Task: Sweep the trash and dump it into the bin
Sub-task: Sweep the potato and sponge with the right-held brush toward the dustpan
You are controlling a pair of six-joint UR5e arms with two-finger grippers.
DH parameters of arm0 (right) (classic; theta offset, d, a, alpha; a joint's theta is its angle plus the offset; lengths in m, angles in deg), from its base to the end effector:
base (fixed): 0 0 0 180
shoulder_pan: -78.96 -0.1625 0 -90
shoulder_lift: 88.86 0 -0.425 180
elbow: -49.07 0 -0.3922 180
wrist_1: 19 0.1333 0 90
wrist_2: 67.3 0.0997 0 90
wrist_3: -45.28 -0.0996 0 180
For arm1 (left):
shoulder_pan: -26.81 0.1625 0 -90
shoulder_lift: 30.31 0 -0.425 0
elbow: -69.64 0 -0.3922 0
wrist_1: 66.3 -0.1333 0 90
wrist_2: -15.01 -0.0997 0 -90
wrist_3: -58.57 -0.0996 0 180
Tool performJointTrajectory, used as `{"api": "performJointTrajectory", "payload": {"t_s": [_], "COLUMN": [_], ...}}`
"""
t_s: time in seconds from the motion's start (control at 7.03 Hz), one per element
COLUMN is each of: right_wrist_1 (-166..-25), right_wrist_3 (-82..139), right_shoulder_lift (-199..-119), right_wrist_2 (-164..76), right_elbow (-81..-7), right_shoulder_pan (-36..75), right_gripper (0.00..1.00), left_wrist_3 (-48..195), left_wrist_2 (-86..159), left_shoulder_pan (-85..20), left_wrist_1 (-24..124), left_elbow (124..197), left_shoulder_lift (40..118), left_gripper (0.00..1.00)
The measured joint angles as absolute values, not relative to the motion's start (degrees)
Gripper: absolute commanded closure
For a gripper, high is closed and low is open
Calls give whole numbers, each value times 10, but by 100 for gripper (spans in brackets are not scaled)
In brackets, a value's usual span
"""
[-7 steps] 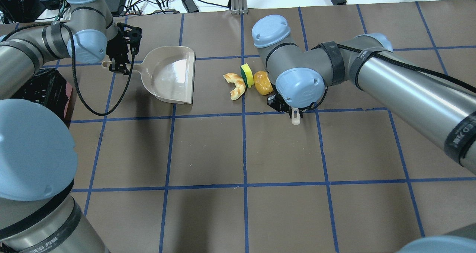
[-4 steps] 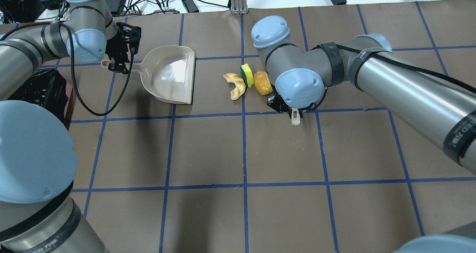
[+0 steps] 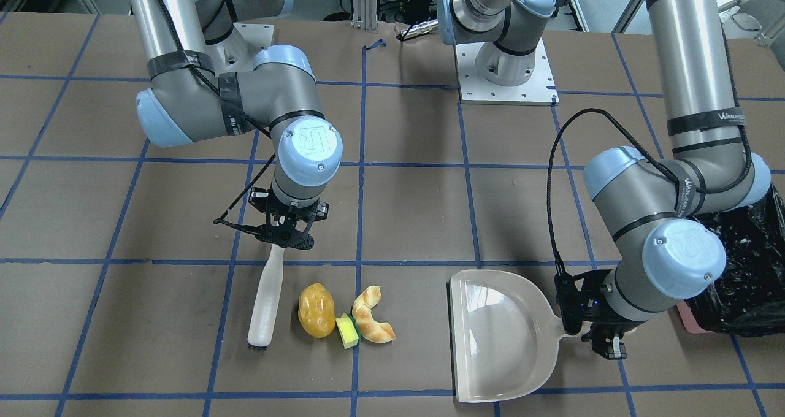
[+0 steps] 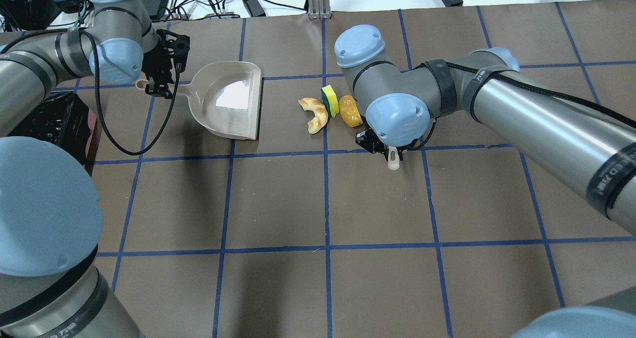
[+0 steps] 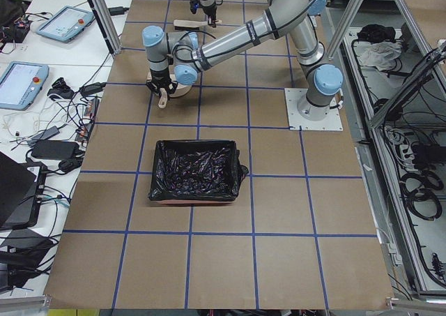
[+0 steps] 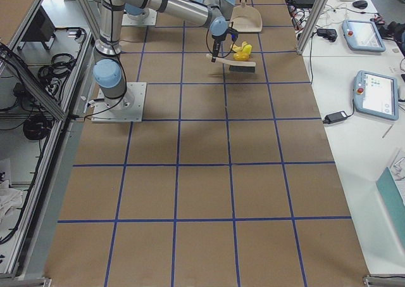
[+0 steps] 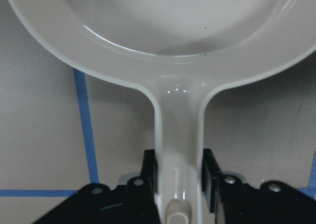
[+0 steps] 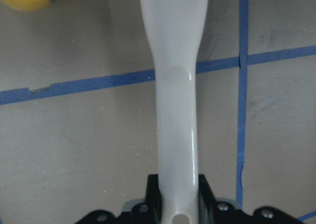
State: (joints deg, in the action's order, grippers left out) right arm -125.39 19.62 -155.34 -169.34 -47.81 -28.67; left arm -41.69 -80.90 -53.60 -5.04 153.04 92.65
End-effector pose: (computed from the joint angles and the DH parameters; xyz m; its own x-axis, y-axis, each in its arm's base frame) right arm 0.2832 -0.5197 0.2351 -0.9536 0.0900 0.2873 0.1321 0.9826 0.1306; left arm -0.0070 -0.6973 0.2501 0.0108 0.9997 -0.0225 0.9940 -0.0083 0.1086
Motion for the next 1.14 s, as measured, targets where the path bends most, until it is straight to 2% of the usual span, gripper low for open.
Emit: {"api": "performJointTrajectory", "payload": {"t_s": [1.14], "right_wrist_1": [-1264], "right_wrist_3": [172], "right_shoulder_lift": [-1527], "right_wrist_2": [-1619], "right_elbow": [-463], "right_shoulder_pan": [-318], "right_gripper": [98], "left_wrist_3": [-412], "left_wrist_2": [-819], "left_shoulder_pan": [-539], "left_wrist_1": [-49], "left_elbow": [1532], "left_shoulder_lift": [929], "left_gripper": [82]}}
